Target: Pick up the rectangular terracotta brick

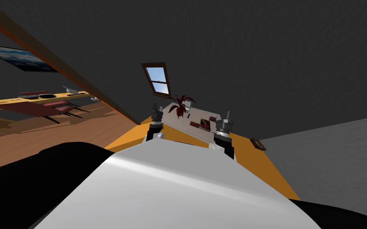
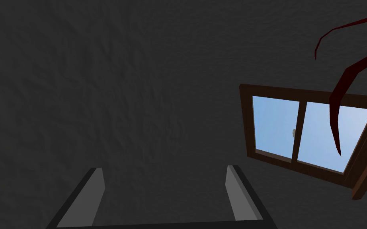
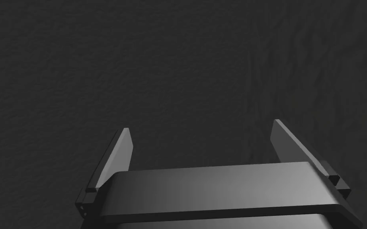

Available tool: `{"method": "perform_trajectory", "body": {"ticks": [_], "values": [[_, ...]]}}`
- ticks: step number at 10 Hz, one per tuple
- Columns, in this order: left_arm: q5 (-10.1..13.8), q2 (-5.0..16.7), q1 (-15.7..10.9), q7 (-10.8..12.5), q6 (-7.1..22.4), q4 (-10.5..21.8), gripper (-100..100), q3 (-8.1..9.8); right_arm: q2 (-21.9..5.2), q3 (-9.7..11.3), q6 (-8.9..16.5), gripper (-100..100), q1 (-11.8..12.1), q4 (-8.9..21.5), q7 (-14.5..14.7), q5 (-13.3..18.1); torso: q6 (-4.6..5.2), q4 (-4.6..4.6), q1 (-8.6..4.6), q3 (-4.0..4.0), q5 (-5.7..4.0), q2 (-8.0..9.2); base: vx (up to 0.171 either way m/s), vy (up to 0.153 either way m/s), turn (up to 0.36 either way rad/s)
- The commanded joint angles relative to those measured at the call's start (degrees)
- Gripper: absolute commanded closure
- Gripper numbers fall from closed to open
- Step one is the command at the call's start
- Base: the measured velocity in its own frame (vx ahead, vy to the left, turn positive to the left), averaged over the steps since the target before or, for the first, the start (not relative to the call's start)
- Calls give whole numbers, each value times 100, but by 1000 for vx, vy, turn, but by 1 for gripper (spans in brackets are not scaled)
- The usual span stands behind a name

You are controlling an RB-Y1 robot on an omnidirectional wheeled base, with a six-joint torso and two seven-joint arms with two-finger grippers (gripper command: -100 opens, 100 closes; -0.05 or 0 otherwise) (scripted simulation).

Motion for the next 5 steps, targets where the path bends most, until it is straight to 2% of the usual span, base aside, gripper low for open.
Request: {"method": "perform_trajectory", "body": {"ticks": [1,2,5], "values": [[0,0,0,0,0,0,0,0,-183,30,-15,-100,40,65,45,101,0,0,0,0,0,0,-28,-30,65],[0,0,-1,0,0,0,0,0,-333,64,-32,-100,79,135,89,199,-1,1,-11,4,-2,8,-39,-77,84],[0,1,-1,0,0,0,0,1,-870,229,-110,-100,247,504,283,633,-1,5,-54,14,-12,24,-70,-128,142]]}}
